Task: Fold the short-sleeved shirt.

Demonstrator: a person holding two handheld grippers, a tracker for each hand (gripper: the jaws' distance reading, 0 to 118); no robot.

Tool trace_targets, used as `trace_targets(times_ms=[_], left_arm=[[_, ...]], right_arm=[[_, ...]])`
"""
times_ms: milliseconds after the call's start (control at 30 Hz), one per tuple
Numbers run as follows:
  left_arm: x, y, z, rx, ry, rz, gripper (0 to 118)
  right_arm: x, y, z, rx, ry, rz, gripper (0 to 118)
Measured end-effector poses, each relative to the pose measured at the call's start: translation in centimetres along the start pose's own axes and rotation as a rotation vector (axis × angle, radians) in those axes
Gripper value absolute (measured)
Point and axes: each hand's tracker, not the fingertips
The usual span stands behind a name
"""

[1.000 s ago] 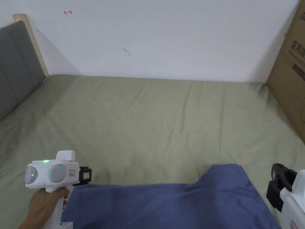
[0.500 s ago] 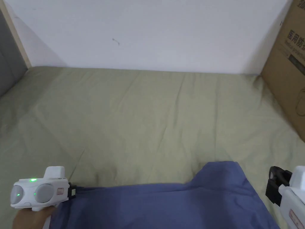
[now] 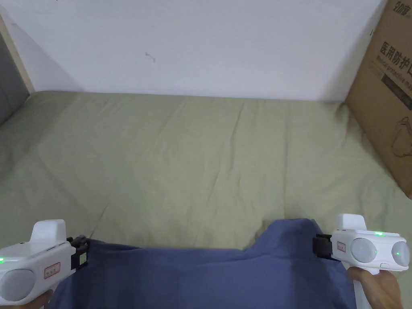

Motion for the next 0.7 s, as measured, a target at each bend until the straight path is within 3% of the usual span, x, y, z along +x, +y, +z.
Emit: trace_targets(times_ms=[67, 100, 167, 233, 300, 433, 700], left_arm=[[-0.2, 0.0, 0.0, 0.001, 0.001, 0.0, 2], [-0.4, -0.1, 0.0, 0.0, 0.001, 0.001, 2], [-0.1, -0.3, 0.1, -0.009, 0.002, -0.002, 2], [-0.2, -0.5, 0.1, -0.016, 0.007, -0.003, 2], [-0.6, -0.8, 0.1, -0.017, 0.006, 0.005, 2], [-0.5, -1.3, 1.3, -0.013, 0.013, 0.025, 2], [-1.7, -2.6, 5.8, 0.012, 0.04, 0.07, 2]], right_arm=[[-1.2, -0.3, -0.5, -0.041, 0.012, 0.017, 68], [-1.6, -0.6, -1.0, -0.054, 0.031, 0.03, 55], [-1.9, -1.1, -1.2, -0.056, 0.048, 0.017, 41], [-1.6, -1.0, -0.5, -0.032, 0.044, -0.007, 37], [-1.5, -1.1, 0.8, -0.007, 0.055, 0.005, 2], [0.4, -1.3, 4.3, 0.095, 0.111, -0.043, 2], [1.4, -6.5, 19.7, 0.281, 0.231, -0.058, 2]])
